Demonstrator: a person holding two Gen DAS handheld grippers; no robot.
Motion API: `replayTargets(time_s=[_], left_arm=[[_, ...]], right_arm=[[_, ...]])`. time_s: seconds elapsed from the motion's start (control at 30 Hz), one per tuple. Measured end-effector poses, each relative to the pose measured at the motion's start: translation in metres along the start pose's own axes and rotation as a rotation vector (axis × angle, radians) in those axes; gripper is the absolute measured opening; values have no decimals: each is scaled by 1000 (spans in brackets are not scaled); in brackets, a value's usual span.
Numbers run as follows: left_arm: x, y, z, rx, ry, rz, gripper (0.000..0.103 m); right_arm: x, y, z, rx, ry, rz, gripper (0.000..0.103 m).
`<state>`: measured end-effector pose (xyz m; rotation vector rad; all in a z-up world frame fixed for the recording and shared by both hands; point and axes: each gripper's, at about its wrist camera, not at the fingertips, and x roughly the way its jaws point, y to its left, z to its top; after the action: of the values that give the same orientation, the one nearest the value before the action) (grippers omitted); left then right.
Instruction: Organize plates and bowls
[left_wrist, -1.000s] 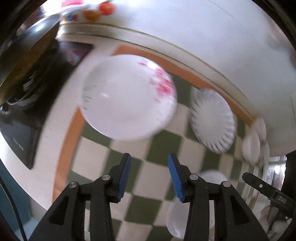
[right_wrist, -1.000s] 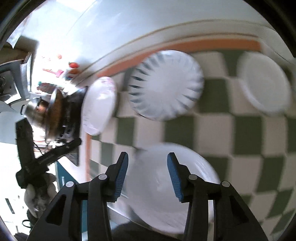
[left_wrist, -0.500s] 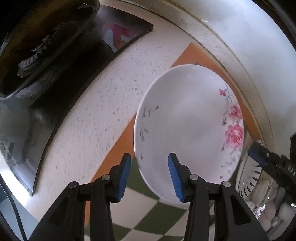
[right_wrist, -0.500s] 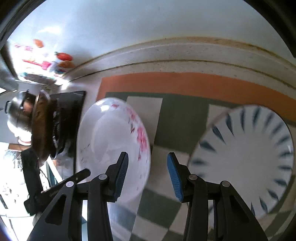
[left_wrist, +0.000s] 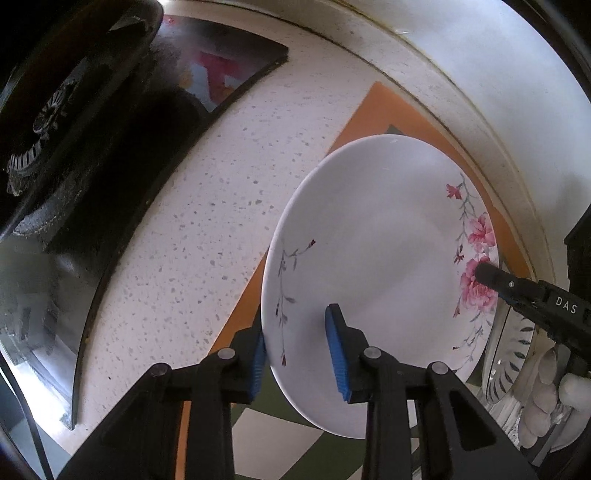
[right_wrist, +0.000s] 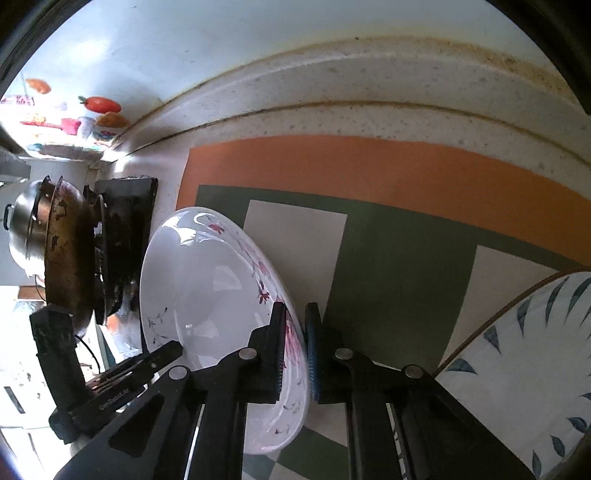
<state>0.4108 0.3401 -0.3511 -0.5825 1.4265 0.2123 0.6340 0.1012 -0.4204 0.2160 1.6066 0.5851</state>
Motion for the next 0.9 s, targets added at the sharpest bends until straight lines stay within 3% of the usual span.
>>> replayTargets(time_s=[0.27, 0.47, 0.9], left_arm=[[-24, -20, -16, 54, -29, -11, 27], [-45, -40, -35, 103, -51, -28, 27], [-86, -106, -103, 274, -71, -80, 27]], right_arm=[[-28, -1, -19, -39, -43, -36, 9], [-58, -15, -45, -10, -77, -13, 8], [-171, -65, -160, 70, -249, 43, 8]])
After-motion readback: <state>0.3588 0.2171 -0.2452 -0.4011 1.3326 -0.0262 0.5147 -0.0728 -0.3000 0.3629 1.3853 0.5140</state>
